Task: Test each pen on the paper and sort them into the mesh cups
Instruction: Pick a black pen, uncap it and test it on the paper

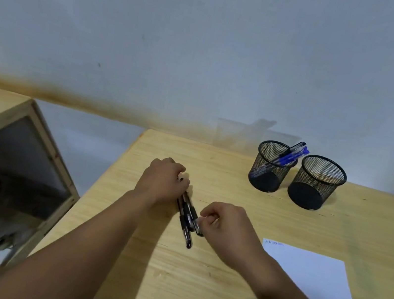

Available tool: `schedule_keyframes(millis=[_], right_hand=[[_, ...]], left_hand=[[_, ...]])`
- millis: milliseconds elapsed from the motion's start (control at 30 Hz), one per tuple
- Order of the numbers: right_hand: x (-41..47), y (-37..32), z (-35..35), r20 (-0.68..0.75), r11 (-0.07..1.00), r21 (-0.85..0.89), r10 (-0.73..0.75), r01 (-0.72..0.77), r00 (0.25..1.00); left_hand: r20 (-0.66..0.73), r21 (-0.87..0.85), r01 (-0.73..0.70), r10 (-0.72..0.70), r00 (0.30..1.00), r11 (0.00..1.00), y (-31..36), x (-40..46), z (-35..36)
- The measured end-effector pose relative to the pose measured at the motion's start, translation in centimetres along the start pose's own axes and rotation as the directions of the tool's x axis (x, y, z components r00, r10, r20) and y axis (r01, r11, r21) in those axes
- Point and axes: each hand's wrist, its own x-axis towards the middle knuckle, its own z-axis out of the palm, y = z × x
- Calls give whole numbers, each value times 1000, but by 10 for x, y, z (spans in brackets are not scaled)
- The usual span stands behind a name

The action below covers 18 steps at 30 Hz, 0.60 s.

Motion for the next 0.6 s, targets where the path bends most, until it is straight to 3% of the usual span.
schedule_keyframes(millis=[233,433,600], right_hand=[[0,-12,16,10,996,0,88,-88,996],[0,-12,14,55,985,94,138,-142,989],[-4,-7,9,13,980,125,152,-153,988]], left_hand=[[40,179,-56,50,998,982,-4,-3,-2],[61,170,-73,63,996,983,-5,-2,1],[-30,73,-79,81,996,994,0,-2,-4]])
